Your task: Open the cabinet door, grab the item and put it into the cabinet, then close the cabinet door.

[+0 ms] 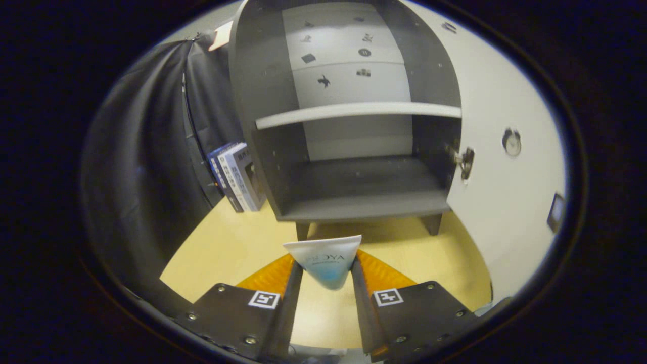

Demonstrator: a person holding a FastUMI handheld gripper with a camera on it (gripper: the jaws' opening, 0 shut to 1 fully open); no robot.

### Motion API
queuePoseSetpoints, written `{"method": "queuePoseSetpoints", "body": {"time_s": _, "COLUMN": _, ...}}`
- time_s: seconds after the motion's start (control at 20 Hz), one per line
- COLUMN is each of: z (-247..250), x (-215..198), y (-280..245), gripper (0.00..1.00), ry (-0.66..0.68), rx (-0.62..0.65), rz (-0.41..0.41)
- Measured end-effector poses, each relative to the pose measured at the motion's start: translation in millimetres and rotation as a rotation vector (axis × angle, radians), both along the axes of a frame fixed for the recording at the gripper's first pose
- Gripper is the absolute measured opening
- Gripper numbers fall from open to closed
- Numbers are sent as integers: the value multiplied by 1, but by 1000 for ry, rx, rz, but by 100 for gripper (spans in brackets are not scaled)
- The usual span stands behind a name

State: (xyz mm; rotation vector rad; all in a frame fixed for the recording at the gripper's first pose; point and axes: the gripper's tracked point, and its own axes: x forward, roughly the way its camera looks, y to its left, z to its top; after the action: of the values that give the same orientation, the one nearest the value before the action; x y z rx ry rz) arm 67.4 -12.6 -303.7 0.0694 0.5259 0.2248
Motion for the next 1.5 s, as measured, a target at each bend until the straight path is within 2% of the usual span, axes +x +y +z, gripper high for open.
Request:
{"method": "queuePoseSetpoints", "body": {"time_s": 0.3, "z": 111, "x": 78, "y": 15, "gripper": 53, "ry": -165, "rx": 14, "rz": 34}}
{"method": "queuePoseSetpoints", "body": {"time_s": 0.65, "z": 186, "x": 173, "y": 0, "gripper": 53, "ry": -293, "rx": -18, "rz": -34}}
{"method": "queuePoseSetpoints", "body": {"time_s": 0.9, "z": 186, "x": 228, "y": -12, "gripper": 53, "ry": -298, "rx": 12, "rz": -91}}
{"method": "queuePoseSetpoints", "body": {"time_s": 1.05, "z": 175, "x": 246, "y": -18, "gripper": 52, "ry": -306, "rx": -34, "rz": -106}}
{"method": "queuePoseSetpoints", "body": {"time_s": 1.2, "z": 168, "x": 255, "y": -20, "gripper": 53, "ry": -300, "rx": -55, "rz": -122}}
{"method": "queuePoseSetpoints", "body": {"time_s": 1.5, "z": 168, "x": 257, "y": -20, "gripper": 53, "ry": -278, "rx": 1, "rz": -149}}
